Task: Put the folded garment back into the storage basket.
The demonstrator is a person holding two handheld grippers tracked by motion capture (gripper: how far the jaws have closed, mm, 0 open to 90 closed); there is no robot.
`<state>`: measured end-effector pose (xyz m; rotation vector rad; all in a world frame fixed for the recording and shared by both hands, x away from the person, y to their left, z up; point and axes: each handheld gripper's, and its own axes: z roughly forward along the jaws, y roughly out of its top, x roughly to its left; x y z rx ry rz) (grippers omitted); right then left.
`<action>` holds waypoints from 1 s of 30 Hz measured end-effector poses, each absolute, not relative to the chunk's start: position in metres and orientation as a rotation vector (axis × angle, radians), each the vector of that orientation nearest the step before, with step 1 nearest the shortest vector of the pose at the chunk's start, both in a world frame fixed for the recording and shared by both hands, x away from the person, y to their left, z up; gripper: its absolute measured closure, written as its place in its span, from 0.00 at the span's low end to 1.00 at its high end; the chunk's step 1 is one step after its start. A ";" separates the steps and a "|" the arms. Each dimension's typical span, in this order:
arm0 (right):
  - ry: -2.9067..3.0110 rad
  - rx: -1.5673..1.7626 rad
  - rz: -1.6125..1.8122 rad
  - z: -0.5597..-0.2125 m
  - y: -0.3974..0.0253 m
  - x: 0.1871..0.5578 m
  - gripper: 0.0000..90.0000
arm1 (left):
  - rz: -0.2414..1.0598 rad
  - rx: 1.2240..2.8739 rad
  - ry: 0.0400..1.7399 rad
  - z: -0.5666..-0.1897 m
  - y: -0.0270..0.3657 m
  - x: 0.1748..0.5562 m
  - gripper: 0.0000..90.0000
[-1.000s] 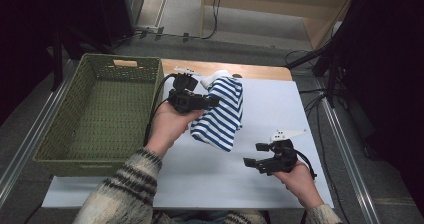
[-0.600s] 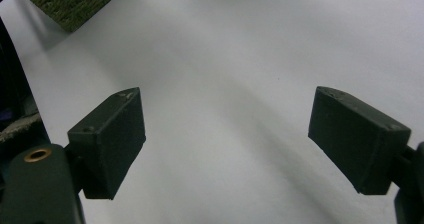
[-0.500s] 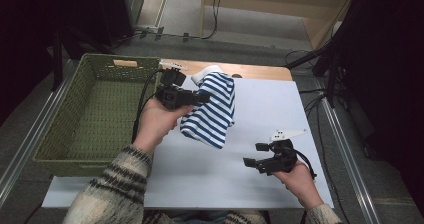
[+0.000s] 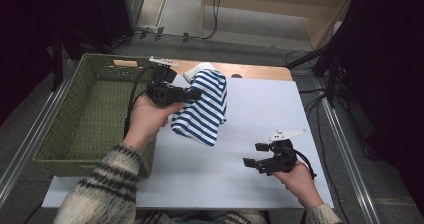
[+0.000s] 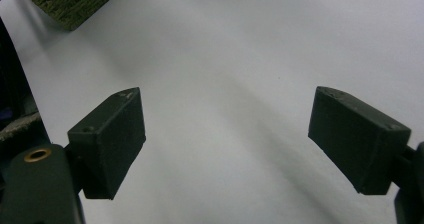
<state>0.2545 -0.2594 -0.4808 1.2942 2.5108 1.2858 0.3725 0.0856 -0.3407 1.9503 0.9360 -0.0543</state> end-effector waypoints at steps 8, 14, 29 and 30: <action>2.510 1.296 1.286 -0.481 -0.260 0.255 0.15 | -0.045 1.947 0.947 -0.338 0.098 0.375 0.85; 2.509 1.294 1.286 -0.481 -0.260 0.255 0.15 | -0.037 1.942 0.952 -0.336 0.108 0.376 0.85; 2.509 1.297 1.287 -0.481 -0.259 0.255 0.15 | -0.017 1.937 0.973 -0.333 0.128 0.380 0.85; 2.509 1.298 1.287 -0.481 -0.260 0.255 0.15 | -0.014 1.930 0.976 -0.332 0.131 0.380 0.85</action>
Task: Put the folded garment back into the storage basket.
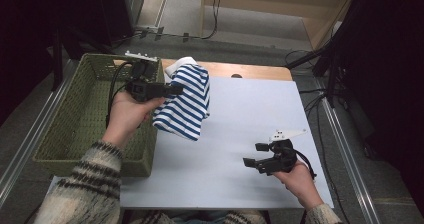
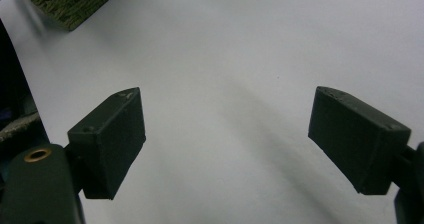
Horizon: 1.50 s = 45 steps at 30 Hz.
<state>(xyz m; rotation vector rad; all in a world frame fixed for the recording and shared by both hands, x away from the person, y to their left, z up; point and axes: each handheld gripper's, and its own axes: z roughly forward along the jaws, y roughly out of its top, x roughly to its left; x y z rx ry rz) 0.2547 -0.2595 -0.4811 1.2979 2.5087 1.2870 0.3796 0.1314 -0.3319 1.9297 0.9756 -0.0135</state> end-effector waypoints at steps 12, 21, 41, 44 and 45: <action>2.511 1.296 1.285 -0.481 -0.259 0.255 0.15 | -0.001 1.910 0.988 -0.326 0.148 0.382 0.85; 2.512 1.295 1.285 -0.481 -0.259 0.255 0.15 | 0.011 1.899 0.997 -0.321 0.159 0.383 0.85; 2.513 1.297 1.280 -0.481 -0.258 0.255 0.15 | 0.041 1.855 1.055 -0.315 0.199 0.388 0.85; 2.511 1.297 1.280 -0.481 -0.259 0.255 0.15 | 0.050 1.847 1.066 -0.315 0.206 0.388 0.85; 2.512 1.297 1.279 -0.481 -0.259 0.255 0.15 | 0.050 1.841 1.071 -0.315 0.208 0.389 0.85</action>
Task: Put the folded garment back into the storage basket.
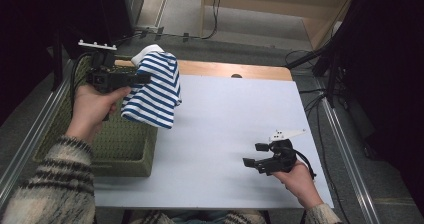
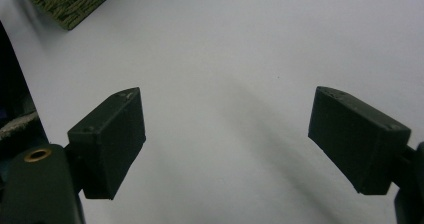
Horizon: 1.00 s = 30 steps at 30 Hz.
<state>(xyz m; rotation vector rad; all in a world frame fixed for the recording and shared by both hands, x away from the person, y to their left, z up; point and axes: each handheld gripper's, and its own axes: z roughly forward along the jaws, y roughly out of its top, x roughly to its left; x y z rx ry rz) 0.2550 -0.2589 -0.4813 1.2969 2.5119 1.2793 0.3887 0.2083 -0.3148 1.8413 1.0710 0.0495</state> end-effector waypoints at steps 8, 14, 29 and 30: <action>2.513 1.299 1.279 -0.481 -0.258 0.255 0.15 | 0.070 1.823 1.098 -0.313 0.224 0.389 0.85; 2.515 1.297 1.276 -0.482 -0.258 0.255 0.15 | 0.088 1.805 1.125 -0.312 0.239 0.389 0.85; 2.519 1.297 1.266 -0.482 -0.258 0.256 0.15 | 0.144 1.798 1.180 -0.314 0.269 0.400 0.85; 2.519 1.297 1.267 -0.482 -0.258 0.256 0.15 | 0.151 1.794 1.186 -0.314 0.272 0.401 0.85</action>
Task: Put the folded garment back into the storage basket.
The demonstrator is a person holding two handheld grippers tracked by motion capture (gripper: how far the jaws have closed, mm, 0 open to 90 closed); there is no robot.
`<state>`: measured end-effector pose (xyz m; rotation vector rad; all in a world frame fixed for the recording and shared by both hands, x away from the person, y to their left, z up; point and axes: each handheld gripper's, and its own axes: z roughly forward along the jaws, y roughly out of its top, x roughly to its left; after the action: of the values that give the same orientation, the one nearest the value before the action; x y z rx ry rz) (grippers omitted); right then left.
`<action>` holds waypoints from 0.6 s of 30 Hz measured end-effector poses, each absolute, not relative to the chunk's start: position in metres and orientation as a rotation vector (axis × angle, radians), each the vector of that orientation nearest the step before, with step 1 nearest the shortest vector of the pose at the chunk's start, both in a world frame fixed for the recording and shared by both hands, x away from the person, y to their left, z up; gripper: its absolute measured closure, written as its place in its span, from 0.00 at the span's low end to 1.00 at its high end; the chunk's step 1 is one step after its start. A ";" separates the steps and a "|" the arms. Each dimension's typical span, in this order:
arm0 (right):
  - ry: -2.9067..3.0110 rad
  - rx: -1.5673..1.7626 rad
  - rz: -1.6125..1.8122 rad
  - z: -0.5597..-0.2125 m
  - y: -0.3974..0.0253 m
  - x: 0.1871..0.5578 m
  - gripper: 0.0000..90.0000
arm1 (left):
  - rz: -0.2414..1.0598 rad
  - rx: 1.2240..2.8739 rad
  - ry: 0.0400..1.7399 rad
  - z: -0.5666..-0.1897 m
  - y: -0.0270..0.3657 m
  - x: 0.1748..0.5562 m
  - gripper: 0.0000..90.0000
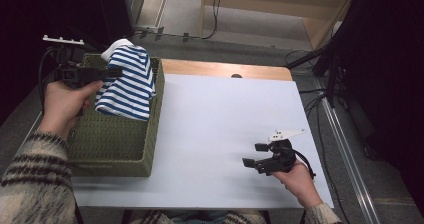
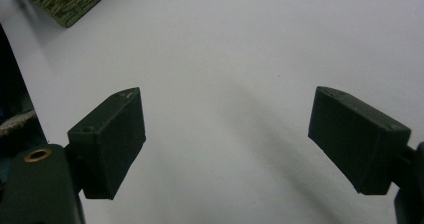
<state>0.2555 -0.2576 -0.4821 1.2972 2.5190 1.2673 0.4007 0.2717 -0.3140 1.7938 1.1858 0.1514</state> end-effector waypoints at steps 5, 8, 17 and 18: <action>2.521 1.290 1.266 -0.482 -0.257 0.255 0.15 | 0.169 1.787 1.205 -0.317 0.281 0.403 0.85; 2.518 1.296 1.265 -0.482 -0.258 0.255 0.15 | 0.181 1.776 1.215 -0.319 0.288 0.402 0.85; 2.521 1.293 1.268 -0.482 -0.257 0.256 0.15 | 0.201 1.762 1.242 -0.330 0.303 0.403 0.85; 2.522 1.292 1.267 -0.483 -0.257 0.256 0.15 | 0.202 1.761 1.242 -0.332 0.303 0.404 0.85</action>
<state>0.2559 -0.2567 -0.4825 1.2923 2.5223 1.2669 0.4040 0.3035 -0.3319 1.7608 1.2422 0.2017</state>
